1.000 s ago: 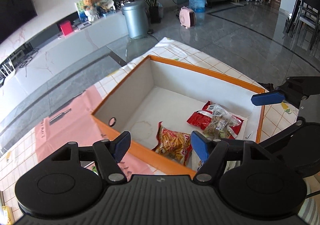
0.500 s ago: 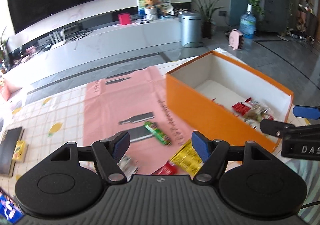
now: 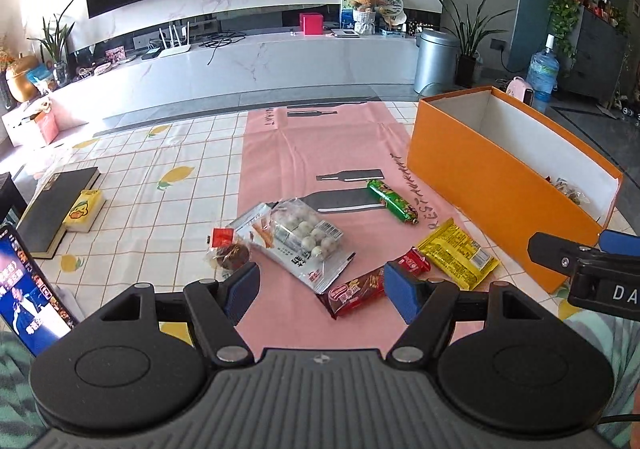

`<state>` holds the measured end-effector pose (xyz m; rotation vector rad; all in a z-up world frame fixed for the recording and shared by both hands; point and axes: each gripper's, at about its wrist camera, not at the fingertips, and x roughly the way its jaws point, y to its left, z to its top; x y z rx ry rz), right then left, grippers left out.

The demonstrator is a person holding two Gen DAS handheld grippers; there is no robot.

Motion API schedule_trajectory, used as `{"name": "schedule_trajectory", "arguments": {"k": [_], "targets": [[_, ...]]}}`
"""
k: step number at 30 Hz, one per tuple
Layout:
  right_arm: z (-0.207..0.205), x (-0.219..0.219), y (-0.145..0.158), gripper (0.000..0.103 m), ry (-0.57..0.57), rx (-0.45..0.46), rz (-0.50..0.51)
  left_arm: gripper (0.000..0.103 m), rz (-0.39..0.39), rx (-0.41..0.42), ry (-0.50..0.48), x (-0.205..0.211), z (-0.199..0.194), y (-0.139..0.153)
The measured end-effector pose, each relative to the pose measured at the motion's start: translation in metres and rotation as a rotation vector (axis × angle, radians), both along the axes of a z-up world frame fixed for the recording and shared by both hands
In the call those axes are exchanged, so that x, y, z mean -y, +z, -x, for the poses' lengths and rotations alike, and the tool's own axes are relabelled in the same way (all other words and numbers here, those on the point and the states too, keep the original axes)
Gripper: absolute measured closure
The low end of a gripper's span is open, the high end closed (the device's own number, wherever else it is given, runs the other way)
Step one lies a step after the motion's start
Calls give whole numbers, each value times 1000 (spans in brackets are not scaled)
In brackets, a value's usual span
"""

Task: Organize snacks
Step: 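Withdraw both tools from the box back over the remaining snacks, then grasp the red chocolate bar with the left tool while the right tool grasps the yellow biscuit packet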

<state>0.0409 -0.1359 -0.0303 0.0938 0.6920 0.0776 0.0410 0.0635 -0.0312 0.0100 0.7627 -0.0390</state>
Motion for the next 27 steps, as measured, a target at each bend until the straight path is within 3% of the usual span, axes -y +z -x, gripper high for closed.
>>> {"name": "schedule_trajectory", "arguments": {"k": [11, 16, 18, 27], "targets": [[-3, -39, -52, 11, 64, -137, 6, 20, 32, -60, 22, -29, 19, -44], [-14, -44, -59, 11, 94, -138, 55, 23, 71, -53, 34, -38, 13, -50], [-23, -43, -61, 22, 116, -140, 95, 23, 79, -57, 3, -34, 8, -53], [-65, -32, -79, 23, 241, -154, 234, 24, -44, -72, -243, 4, -27, -78]]}}
